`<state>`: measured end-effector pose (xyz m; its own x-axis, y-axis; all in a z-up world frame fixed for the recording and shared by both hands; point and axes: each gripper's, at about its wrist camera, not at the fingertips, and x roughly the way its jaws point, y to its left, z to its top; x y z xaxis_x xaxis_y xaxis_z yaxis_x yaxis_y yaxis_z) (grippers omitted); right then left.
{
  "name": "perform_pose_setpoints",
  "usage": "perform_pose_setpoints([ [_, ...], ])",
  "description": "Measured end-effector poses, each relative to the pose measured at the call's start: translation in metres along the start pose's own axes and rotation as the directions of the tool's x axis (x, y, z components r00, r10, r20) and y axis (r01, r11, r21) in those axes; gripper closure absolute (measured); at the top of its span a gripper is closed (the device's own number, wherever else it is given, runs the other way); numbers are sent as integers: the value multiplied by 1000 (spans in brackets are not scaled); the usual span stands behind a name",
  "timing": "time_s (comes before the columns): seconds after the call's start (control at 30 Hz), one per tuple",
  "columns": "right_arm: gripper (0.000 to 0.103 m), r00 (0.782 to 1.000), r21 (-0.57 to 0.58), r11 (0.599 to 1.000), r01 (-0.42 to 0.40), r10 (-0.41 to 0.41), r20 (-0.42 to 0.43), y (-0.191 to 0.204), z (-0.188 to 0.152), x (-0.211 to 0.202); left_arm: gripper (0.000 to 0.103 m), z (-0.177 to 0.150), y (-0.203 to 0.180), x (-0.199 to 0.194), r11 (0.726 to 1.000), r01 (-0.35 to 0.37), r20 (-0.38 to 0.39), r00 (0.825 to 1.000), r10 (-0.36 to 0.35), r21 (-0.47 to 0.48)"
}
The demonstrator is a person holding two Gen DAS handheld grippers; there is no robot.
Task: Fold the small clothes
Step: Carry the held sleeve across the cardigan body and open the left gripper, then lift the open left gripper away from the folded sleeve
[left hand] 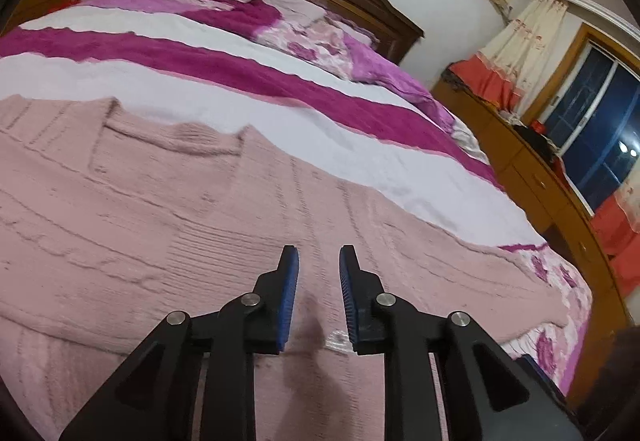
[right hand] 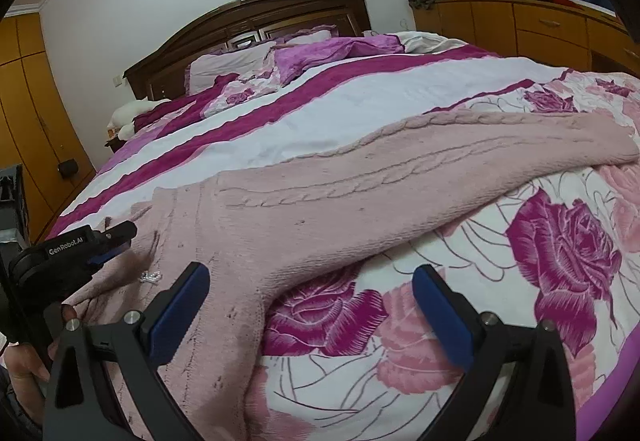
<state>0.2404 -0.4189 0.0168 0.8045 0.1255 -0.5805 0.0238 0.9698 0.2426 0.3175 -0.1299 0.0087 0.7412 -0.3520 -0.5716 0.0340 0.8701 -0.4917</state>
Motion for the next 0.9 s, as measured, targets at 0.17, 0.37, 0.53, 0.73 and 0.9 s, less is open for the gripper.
perform_pose_setpoints([
  [0.17,0,1000,8,1000,-2,2,-1,-4,-1,-1,97,-3,-27,-13,994,-23,27,999,20,106],
  [0.37,0,1000,6,1000,-3,3,-1,-5,-1,-3,87,-8,-54,-45,961,-117,71,992,102,249],
  [0.53,0,1000,1,1000,-6,6,4,-4,-2,-5,83,-13,-59,-75,935,-178,103,983,153,307],
  [0.73,0,1000,-3,1000,-14,14,3,-3,-3,-7,83,-19,-34,-104,918,-243,131,969,211,315],
  [0.9,0,1000,-36,999,-12,11,-7,2,-6,-6,83,-29,-3,-126,907,-289,127,957,262,306],
])
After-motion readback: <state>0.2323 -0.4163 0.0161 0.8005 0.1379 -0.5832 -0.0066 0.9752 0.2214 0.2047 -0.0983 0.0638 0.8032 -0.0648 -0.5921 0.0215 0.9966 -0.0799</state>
